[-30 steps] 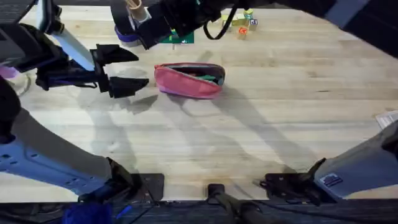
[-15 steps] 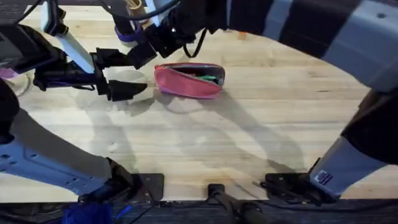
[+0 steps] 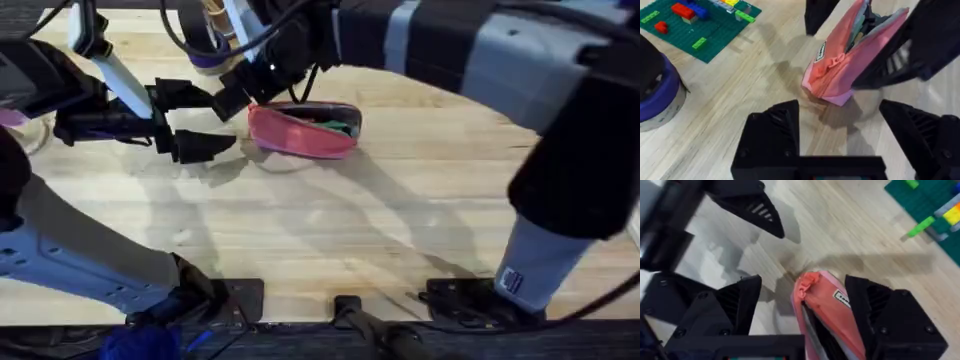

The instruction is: Unzip the bag, pick up the pens from the table one at a time and place them inside, then zip the bag closed.

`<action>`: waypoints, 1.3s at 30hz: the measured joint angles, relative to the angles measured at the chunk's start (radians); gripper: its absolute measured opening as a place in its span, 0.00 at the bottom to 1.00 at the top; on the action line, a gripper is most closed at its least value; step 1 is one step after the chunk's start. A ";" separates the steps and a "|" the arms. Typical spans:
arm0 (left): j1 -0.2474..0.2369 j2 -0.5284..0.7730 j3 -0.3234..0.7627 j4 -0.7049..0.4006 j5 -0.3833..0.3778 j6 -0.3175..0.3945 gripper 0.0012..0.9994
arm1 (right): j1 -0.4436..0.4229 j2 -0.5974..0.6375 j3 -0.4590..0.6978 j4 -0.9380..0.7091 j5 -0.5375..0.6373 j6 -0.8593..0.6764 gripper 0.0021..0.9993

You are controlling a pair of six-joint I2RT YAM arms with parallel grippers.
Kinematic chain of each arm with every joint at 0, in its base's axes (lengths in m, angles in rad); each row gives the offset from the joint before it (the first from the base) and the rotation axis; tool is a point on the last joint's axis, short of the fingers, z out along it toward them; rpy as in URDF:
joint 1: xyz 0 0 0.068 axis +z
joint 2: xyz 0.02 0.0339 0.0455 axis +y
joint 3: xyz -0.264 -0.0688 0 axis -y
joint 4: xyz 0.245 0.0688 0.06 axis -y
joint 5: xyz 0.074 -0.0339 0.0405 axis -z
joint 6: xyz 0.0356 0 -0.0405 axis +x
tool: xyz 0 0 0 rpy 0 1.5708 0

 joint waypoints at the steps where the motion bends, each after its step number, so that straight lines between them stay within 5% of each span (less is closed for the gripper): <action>1: 0.000 0.000 0.000 0.000 0.000 0.000 0.99 | 0.000 0.011 0.000 0.000 0.002 0.000 1.00; 9: 0.000 0.000 0.000 0.000 0.000 0.000 0.99 | 0.000 0.052 0.000 0.009 0.006 0.000 0.95; 23: 0.000 0.000 0.000 0.000 0.000 0.000 0.99 | 0.000 0.064 0.000 0.022 0.007 0.011 0.51; 28: 0.000 0.000 0.000 0.000 0.000 0.000 0.99 | 0.000 0.064 0.000 0.023 0.007 0.016 0.16; 39: 0.000 0.000 0.000 0.000 0.000 0.000 0.99 | 0.000 0.064 0.000 0.030 0.007 0.015 0.04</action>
